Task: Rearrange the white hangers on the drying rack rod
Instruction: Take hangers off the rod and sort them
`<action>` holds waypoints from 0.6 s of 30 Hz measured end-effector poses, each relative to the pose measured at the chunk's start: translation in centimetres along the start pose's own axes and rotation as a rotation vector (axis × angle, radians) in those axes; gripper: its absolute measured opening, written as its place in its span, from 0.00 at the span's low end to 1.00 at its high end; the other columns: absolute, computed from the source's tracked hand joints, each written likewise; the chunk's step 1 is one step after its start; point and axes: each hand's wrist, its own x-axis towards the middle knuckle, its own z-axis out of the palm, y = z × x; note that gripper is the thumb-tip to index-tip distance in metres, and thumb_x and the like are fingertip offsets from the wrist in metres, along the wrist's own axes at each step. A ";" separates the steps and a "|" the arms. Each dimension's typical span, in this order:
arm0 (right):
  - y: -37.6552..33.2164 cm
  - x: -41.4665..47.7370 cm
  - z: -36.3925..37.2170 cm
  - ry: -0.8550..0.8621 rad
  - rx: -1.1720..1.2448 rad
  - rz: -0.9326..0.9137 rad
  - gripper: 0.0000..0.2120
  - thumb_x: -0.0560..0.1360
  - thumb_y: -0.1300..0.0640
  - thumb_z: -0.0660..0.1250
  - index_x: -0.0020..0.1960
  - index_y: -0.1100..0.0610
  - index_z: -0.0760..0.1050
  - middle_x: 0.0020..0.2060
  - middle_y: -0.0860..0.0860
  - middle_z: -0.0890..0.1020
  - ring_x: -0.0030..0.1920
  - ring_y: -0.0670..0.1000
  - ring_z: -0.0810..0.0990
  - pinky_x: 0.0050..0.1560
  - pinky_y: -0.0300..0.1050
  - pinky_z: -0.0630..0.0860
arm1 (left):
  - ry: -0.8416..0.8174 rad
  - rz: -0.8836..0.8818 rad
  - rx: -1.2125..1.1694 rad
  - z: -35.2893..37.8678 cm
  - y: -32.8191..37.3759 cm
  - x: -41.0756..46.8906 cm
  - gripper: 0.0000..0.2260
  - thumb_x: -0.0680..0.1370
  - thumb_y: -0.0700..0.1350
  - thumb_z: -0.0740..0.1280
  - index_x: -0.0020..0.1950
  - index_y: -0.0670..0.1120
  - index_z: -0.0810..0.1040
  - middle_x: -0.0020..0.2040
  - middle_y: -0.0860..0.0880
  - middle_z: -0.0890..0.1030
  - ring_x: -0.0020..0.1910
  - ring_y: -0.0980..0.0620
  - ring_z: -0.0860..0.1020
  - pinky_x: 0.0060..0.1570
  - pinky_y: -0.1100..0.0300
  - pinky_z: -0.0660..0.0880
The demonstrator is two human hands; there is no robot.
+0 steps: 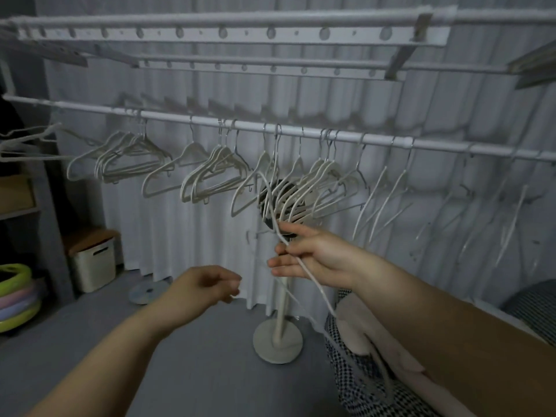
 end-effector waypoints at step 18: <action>1.2 1.8 -0.4 0.279 -0.058 -0.199 0.21 0.73 0.73 0.61 0.65 0.67 0.63 0.36 0.54 0.73 0.24 0.45 0.80 0.29 0.38 0.79 | -0.427 -0.173 -0.477 2.4 3.8 -2.2 0.16 0.71 0.45 0.69 0.58 0.49 0.71 0.31 0.47 0.82 0.21 0.51 0.75 0.24 0.63 0.74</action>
